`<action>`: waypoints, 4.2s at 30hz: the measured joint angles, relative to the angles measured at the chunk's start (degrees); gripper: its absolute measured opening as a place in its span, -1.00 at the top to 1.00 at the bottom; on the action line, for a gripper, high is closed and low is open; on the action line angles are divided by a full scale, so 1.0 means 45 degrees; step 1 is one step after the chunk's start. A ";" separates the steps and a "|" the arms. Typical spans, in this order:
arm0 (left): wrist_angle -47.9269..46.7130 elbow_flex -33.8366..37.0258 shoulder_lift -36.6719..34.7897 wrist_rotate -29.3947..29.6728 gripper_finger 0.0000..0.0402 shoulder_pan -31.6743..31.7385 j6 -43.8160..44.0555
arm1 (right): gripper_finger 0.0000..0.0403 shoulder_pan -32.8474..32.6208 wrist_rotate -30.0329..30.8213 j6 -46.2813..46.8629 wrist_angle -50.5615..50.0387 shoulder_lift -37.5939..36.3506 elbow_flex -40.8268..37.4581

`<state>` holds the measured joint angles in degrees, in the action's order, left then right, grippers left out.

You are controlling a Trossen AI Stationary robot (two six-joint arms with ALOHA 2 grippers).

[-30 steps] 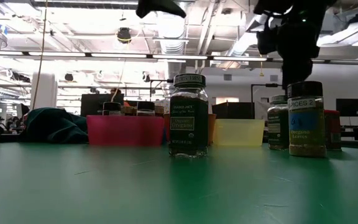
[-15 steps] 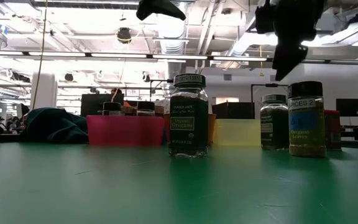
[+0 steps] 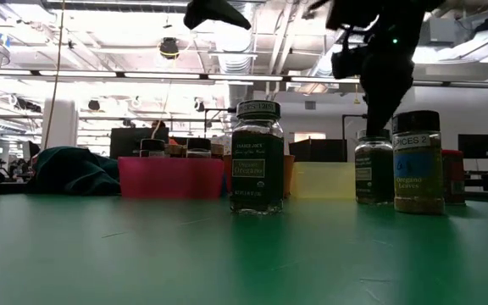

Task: Sort spices by type
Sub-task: Put the top green seasoning bottle into the orange bin

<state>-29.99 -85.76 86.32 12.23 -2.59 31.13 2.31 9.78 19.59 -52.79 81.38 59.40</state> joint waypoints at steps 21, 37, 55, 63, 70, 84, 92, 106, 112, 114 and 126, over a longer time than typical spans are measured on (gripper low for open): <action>-0.0840 0.0000 -0.0257 0.0240 -0.41 0.0440 0.0000 | 0.22 0.0568 -0.1228 -0.0228 0.0085 0.0690 -0.0160; -0.1784 0.0005 -0.0864 0.0393 -0.41 0.1788 -0.2209 | 0.57 0.1230 -0.1573 -0.3174 -0.0136 -0.1150 0.1919; -0.1918 0.0005 -0.0855 0.1340 -0.41 0.1026 -0.1417 | -0.85 0.1406 -0.1421 -0.6042 0.2447 0.1673 0.1919; -0.3185 0.0005 -0.0855 0.1404 -0.41 0.0986 -0.1422 | -0.70 0.1727 -0.1389 -0.6133 0.3494 0.1749 0.1919; -0.3588 0.0010 -0.1195 0.1404 -0.41 0.1113 -0.2308 | -0.63 0.2010 -0.1452 -0.6254 0.4714 0.2358 0.1928; -0.3870 0.0010 -0.2246 0.1418 -0.41 0.1953 -0.3107 | -0.56 0.2191 -0.1583 -0.6015 0.3885 0.2963 0.1928; -0.4261 0.0010 -0.2302 0.1413 -0.41 0.2055 -0.3212 | -0.14 0.2120 -0.1661 -0.6127 0.3689 0.3415 0.1928; -0.4217 0.0010 -0.2297 0.1541 -0.41 0.2050 -0.3452 | -0.15 0.2351 -0.1563 -0.6231 0.2929 0.1822 0.3452; -0.3981 0.0010 -0.2297 0.2105 -0.41 0.2050 -0.3378 | -0.14 0.3473 -0.1512 -0.6474 0.5055 0.1537 0.3886; -0.3618 0.0014 -0.2297 0.2146 -0.41 0.2054 -0.3345 | -0.14 0.3883 -0.1476 -0.6706 0.5835 0.1688 0.3886; -0.1149 0.2657 -0.2293 0.1401 -0.41 0.2050 -0.2607 | -0.15 0.5843 -0.1578 -0.7194 0.6986 0.4864 0.5497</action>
<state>-35.16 -73.80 76.01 18.53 6.63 19.40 28.60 2.68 -12.78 -21.35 103.27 84.13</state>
